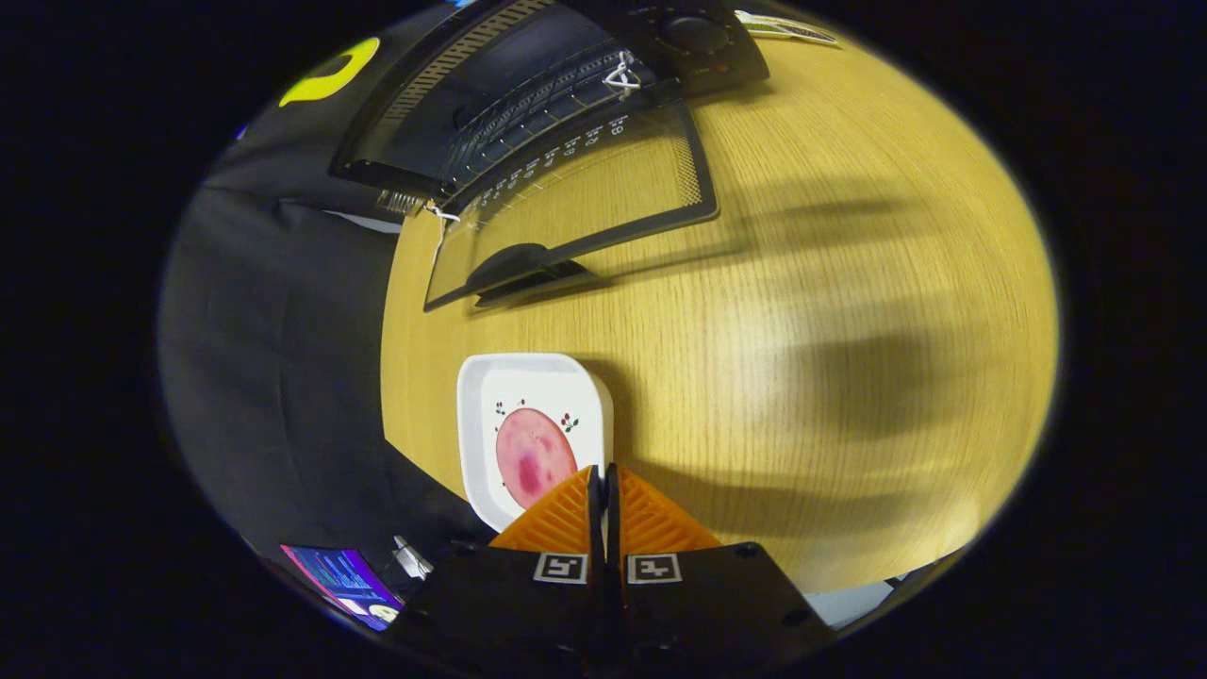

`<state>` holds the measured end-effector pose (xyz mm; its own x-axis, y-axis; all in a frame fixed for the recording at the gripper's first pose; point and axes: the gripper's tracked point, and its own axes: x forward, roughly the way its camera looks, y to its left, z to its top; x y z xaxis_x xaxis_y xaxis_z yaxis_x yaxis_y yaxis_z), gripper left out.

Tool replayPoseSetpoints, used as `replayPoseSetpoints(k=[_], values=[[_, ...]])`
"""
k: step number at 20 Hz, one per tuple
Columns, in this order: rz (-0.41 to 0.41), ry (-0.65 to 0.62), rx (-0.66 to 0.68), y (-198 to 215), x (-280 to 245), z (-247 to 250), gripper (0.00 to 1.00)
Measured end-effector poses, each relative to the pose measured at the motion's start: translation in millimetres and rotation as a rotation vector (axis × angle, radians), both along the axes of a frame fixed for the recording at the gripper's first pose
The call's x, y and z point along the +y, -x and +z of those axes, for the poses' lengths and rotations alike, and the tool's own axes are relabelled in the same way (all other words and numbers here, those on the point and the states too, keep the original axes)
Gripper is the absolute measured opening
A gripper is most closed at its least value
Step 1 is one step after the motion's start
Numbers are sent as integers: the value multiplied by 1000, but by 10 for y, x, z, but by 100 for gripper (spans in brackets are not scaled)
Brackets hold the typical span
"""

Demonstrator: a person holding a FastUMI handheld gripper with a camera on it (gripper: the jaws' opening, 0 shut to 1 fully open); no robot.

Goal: Open the toaster oven, put the food inside, and close the toaster oven door.

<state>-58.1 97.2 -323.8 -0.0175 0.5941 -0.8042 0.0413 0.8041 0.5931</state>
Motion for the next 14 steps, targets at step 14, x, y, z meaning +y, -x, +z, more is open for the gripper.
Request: replayPoseSetpoints(k=[14], values=[[-469,-71,-156,-940,402,585,1]])
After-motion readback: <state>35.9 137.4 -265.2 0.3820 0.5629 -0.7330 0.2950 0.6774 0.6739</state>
